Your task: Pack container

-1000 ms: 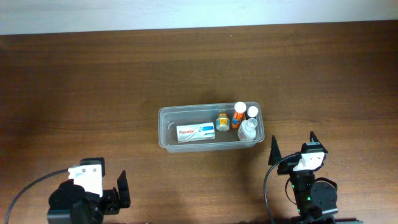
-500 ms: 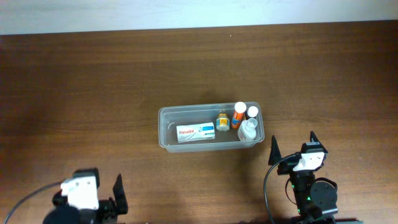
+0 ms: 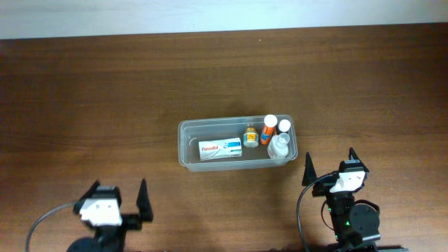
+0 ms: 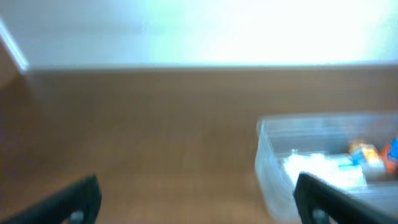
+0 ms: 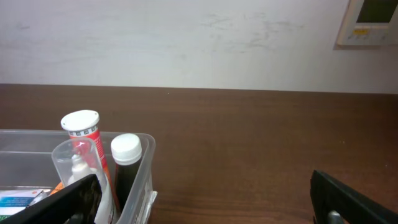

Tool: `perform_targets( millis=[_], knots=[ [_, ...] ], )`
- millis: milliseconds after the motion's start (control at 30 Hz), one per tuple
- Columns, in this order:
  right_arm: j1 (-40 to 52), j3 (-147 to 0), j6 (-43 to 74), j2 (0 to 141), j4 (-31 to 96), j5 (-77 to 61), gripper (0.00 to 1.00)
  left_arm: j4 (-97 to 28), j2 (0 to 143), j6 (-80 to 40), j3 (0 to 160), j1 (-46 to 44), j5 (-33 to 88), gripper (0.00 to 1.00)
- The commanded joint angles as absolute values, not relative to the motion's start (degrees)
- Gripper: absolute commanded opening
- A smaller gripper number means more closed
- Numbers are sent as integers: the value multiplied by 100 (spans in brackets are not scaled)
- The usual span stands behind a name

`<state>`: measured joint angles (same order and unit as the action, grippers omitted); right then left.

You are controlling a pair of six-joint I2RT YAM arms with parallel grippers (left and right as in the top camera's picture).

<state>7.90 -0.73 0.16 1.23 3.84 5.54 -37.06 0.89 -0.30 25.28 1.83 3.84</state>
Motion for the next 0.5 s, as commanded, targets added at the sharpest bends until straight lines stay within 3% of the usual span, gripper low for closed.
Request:
perform_targets(
  millis=[0, 167, 467],
  knots=[
    [742, -32, 21, 106, 405, 582, 98, -2759, 34, -84, 1656, 71, 731, 99],
    [742, -32, 21, 106, 405, 582, 98, -412, 32, -86, 95, -143, 731, 99],
    [742, -32, 21, 106, 405, 582, 98, -539, 45, -64, 113, -172, 495, 99]
  ],
)
